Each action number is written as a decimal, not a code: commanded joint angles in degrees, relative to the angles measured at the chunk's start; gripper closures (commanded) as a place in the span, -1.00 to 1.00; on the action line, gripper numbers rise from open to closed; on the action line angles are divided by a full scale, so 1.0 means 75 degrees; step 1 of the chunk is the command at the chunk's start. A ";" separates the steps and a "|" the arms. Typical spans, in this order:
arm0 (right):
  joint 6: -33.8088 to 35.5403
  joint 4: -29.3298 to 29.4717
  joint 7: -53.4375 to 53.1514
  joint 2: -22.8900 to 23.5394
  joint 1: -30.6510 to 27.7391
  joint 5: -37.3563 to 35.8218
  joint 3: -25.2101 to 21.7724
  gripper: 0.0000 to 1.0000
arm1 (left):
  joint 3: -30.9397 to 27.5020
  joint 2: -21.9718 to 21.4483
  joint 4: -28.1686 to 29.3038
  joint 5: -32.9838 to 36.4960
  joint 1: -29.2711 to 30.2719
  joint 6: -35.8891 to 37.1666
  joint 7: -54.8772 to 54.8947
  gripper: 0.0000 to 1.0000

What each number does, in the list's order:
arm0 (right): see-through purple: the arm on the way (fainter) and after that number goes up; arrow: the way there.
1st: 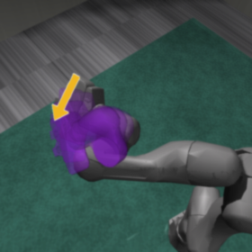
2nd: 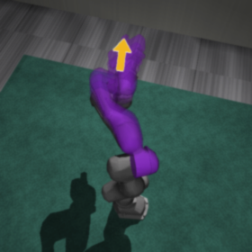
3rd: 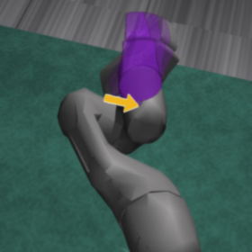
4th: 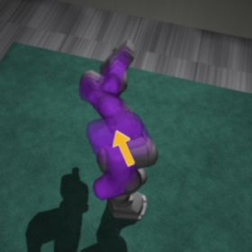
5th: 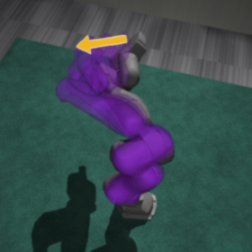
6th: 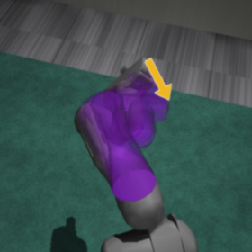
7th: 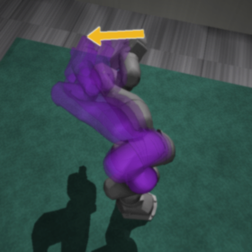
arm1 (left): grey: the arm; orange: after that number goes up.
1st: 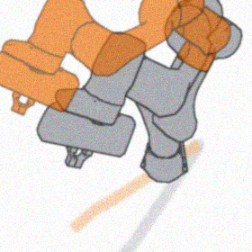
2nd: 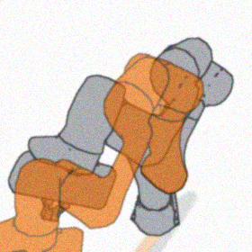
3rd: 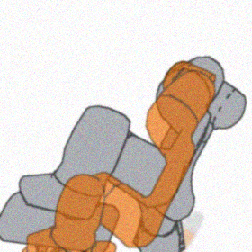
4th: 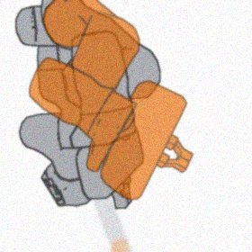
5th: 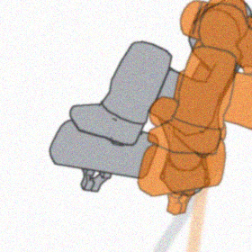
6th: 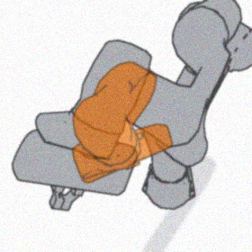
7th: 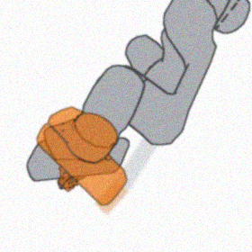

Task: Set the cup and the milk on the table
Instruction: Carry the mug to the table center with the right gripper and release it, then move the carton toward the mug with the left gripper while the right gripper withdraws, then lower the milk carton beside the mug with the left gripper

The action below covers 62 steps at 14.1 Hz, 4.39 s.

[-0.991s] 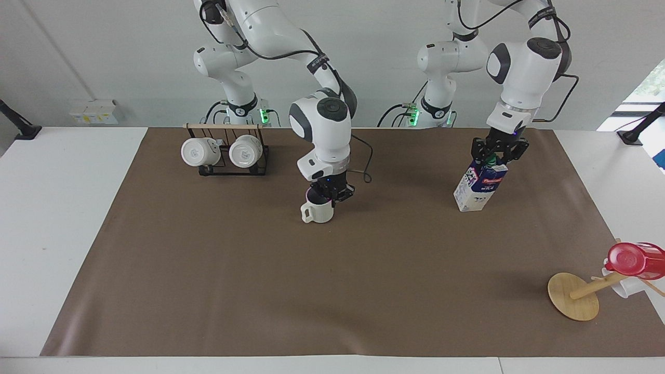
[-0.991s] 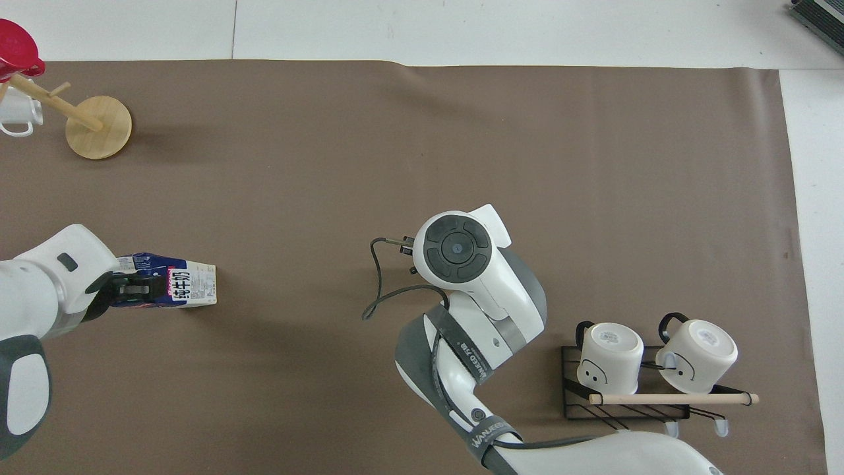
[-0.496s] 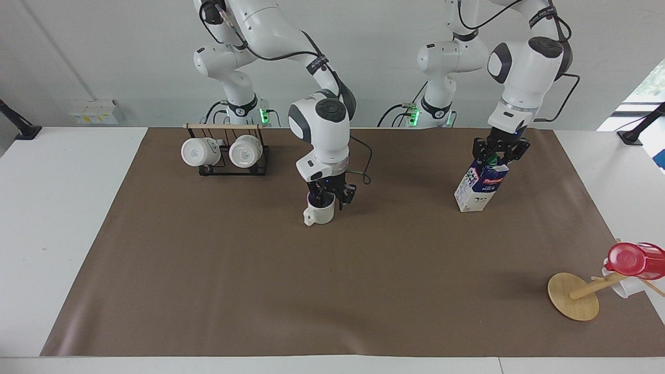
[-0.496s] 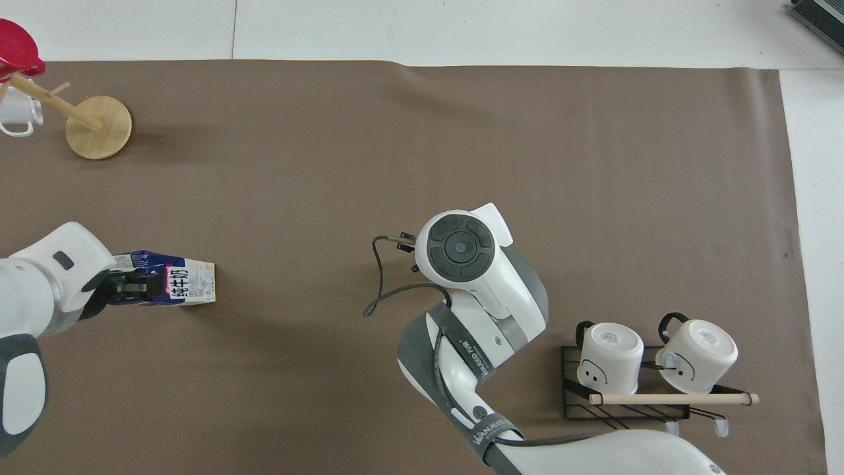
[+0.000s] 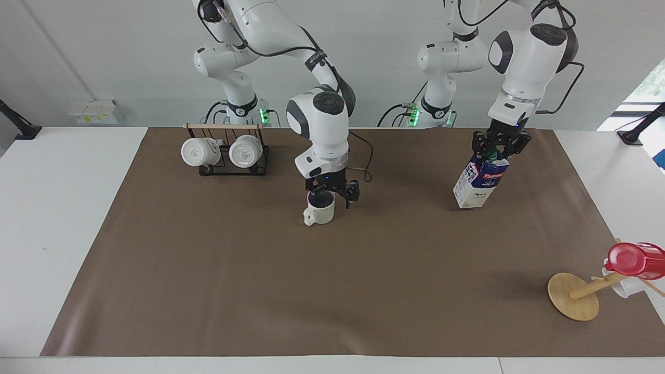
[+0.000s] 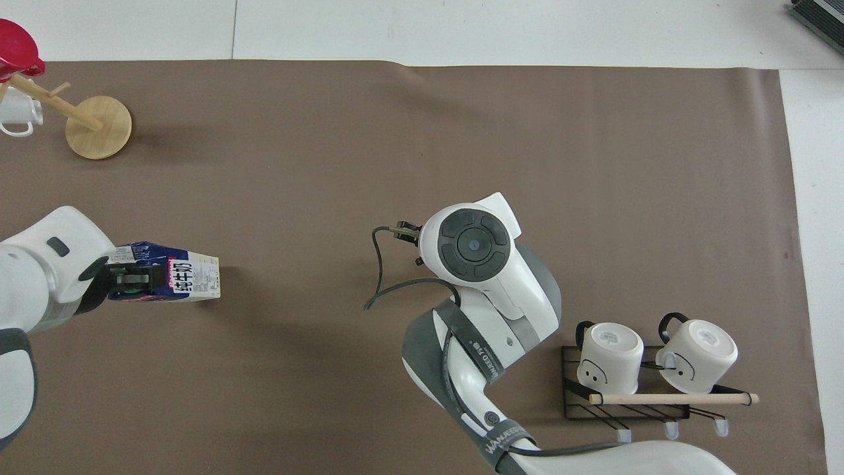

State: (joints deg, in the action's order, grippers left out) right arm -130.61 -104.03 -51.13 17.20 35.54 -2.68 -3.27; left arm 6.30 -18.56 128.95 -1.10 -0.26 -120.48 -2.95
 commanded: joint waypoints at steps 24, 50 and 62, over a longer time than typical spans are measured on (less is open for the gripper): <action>0.4955 0.0673 0.5645 -0.3336 -0.4128 0.0369 -0.0045 -1.00 | 0.1434 0.2697 -0.2720 0.1094 -0.2754 0.0209 -0.5558 -0.13; 0.6165 0.2128 0.6033 -0.3043 -0.4153 0.0205 -0.0279 -1.00 | 0.1445 0.2967 -0.2543 0.1916 -0.3130 -0.0240 -0.6451 -1.00; 0.6165 0.2128 0.6033 -0.3031 -0.4153 0.0216 -0.0279 -1.00 | 0.1270 0.2359 -0.4489 0.0768 -0.1914 0.3593 -0.3571 -1.00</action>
State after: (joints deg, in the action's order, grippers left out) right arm -85.67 -89.15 -7.29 -5.94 4.67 -1.56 -5.27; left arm 15.83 1.26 96.06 6.73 -18.05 -97.20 -35.97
